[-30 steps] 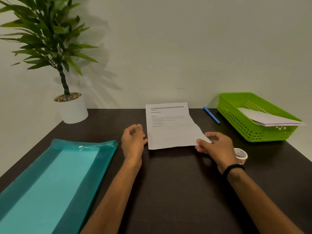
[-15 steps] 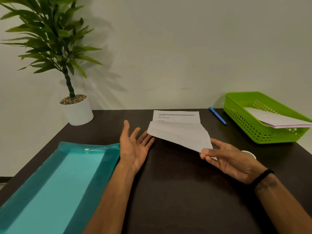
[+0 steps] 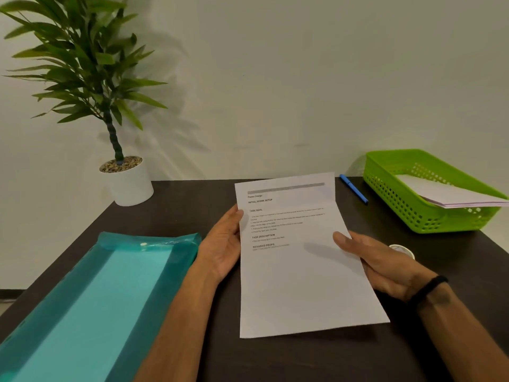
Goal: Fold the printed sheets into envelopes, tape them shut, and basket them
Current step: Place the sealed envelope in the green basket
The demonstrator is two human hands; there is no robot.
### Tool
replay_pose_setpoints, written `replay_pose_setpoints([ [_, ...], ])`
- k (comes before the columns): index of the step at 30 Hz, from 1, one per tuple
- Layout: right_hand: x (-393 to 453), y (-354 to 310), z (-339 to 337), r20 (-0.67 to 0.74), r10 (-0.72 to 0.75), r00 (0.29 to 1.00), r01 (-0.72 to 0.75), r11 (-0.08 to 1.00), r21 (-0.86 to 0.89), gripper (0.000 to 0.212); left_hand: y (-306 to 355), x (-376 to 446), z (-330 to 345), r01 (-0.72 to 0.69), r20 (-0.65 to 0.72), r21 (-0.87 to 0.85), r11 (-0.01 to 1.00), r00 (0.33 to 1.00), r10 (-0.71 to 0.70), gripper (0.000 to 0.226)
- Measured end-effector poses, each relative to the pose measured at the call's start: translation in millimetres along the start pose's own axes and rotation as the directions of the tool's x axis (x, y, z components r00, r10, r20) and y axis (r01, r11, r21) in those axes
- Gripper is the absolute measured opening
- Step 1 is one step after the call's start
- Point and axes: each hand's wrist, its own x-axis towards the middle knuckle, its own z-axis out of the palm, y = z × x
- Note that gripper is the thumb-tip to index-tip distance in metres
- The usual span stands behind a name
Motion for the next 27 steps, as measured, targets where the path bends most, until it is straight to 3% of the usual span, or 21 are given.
replay_pose_setpoints([
  [7, 4.3, -0.2, 1.9, -0.043, -0.074, 0.996, 0.073, 0.997, -0.012, 0.049, -4.6, 2.1, 0.3, -0.014, -0.024, 0.308, 0.951, 0.999, 0.022, 0.031],
  [14, 11.2, 1.2, -2.1, -0.286, -0.185, 0.940, 0.176, 0.983, -0.059, 0.040, -11.4, -4.3, 14.1, -0.103, -0.042, 0.547, 0.831, 0.988, 0.150, 0.022],
  [17, 12.8, 1.6, -1.6, -0.362, -0.195, 0.912, 0.170, 0.980, -0.100, 0.037, -13.6, -4.3, 17.6, -0.092, -0.098, 0.602, 0.793, 0.977, 0.188, 0.031],
  [21, 14.5, 1.2, -1.8, -0.428, -0.197, 0.882, 0.169, 0.980, -0.104, 0.034, -14.9, -3.9, 17.5, -0.118, -0.055, 0.646, 0.754, 0.978, 0.200, 0.021],
  [27, 13.1, -0.9, 1.6, -0.422, -0.188, 0.887, 0.150, 0.981, -0.123, 0.031, -12.1, -7.8, 14.2, -0.146, 0.016, 0.574, 0.806, 0.986, 0.168, 0.022],
])
